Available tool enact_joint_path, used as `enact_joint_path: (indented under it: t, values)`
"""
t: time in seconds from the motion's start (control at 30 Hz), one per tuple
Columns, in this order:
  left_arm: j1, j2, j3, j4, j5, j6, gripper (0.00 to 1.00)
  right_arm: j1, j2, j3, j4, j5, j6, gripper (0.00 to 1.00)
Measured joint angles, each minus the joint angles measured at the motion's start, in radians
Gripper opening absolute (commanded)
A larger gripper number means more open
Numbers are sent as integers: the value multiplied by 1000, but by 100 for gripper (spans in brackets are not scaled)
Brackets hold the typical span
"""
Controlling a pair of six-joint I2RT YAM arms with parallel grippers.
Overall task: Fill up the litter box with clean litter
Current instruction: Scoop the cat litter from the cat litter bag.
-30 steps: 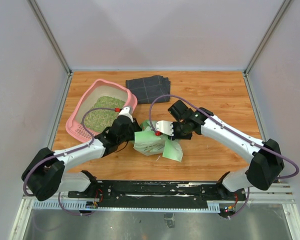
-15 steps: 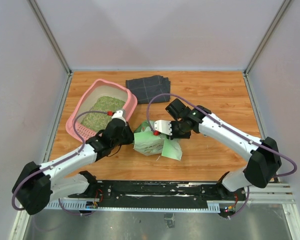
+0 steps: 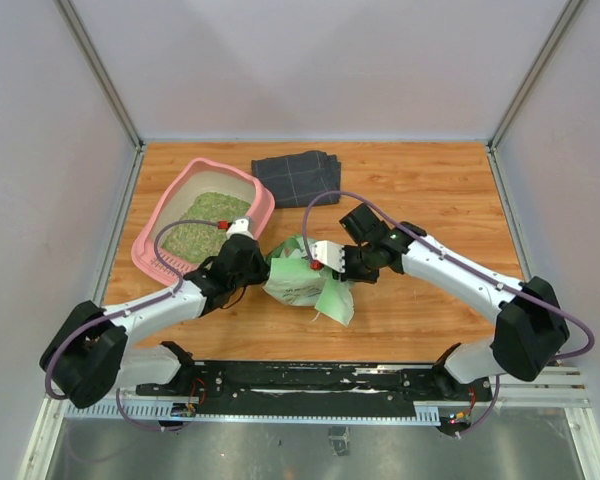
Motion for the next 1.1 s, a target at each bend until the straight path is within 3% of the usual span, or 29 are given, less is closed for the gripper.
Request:
enact_joint_path:
  t: [0.3, 0.6, 0.8, 1.1]
  values:
    - [5, 26, 10, 29, -19, 0, 13, -89, -129, -153, 197, -200, 57, 1]
    - [11, 20, 66, -32, 19, 0, 26, -114, -222, -201, 208, -225, 87, 1]
    - [9, -74, 205, -121, 21, 53, 35, -162, -287, -220, 219, -286, 133, 1]
    - [9, -338, 246, -114, 13, 323, 42, -183, -354, -220, 220, -350, 172, 1]
